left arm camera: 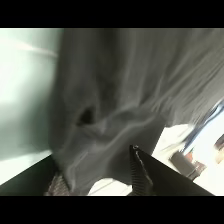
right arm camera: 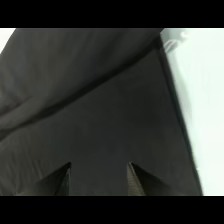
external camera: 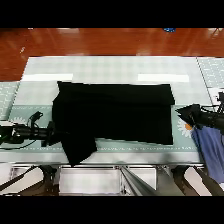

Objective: Fold the shirts.

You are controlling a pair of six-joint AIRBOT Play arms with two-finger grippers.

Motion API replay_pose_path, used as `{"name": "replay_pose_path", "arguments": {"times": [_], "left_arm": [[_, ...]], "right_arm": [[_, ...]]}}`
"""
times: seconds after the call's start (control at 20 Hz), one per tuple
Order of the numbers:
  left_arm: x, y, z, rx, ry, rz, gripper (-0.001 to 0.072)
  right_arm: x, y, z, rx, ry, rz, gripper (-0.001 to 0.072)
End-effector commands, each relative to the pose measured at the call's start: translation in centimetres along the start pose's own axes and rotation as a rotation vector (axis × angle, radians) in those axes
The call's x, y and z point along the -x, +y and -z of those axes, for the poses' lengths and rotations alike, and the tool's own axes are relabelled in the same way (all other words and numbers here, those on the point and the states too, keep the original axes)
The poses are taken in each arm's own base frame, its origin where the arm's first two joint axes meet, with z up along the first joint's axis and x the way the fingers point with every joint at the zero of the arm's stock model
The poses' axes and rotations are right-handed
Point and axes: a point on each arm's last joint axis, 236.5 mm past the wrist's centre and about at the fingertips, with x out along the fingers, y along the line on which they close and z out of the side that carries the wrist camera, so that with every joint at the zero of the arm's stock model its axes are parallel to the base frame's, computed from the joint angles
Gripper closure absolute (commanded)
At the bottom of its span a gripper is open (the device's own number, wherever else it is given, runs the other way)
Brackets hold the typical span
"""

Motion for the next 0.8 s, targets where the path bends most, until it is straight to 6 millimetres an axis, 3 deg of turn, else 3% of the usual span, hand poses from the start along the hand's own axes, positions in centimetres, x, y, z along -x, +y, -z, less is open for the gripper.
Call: {"name": "replay_pose_path", "arguments": {"times": [0.0,0.05,0.1,0.15,0.2,0.25,0.35,0.4,0.55,0.75], "left_arm": [[-1.7,0.6,1.2,-0.067,0.04,-0.072,0.02],[-1.9,0.6,1.2,-0.08,0.044,-0.08,0.0214],[-1.9,0.6,1.1,-0.085,0.041,-0.084,0.0383],[-1.8,0.5,0.9,-0.09,0.035,-0.084,0.0638],[-1.6,0.3,0.6,-0.096,0.028,-0.083,0.0687],[-1.4,0.1,0.4,-0.105,0.019,-0.084,0.0686],[-1.1,-0.3,0.0,-0.116,0.003,-0.081,0.0686],[-1.0,-0.5,-0.2,-0.118,-0.004,-0.077,0.0686],[-1.0,-0.8,-0.2,-0.118,-0.009,-0.068,0.0686],[-1.0,-0.8,-0.2,-0.119,-0.009,-0.067,0.0686]], "right_arm": [[0.0,0.1,0.1,-0.013,-0.006,-0.009,0.0301],[0.1,-0.1,-0.1,-0.02,-0.012,-0.005,0.0301],[0.3,-0.7,-0.2,-0.033,-0.018,0.01,0.0301],[0.7,-2.0,-0.3,-0.058,-0.023,0.051,0.0301],[1.3,-3.7,-0.1,-0.083,-0.02,0.107,0.0301],[2.0,-6.0,0.8,-0.111,0.012,0.189,0.0301],[3.6,-10.3,4.5,-0.17,0.146,0.379,0.0301],[3.7,-11.1,5.9,-0.21,0.186,0.409,0.03],[2.1,-10.6,8.9,-0.256,0.261,0.343,0.0301],[1.7,-10.4,9.5,-0.267,0.27,0.322,0.0301]]}}
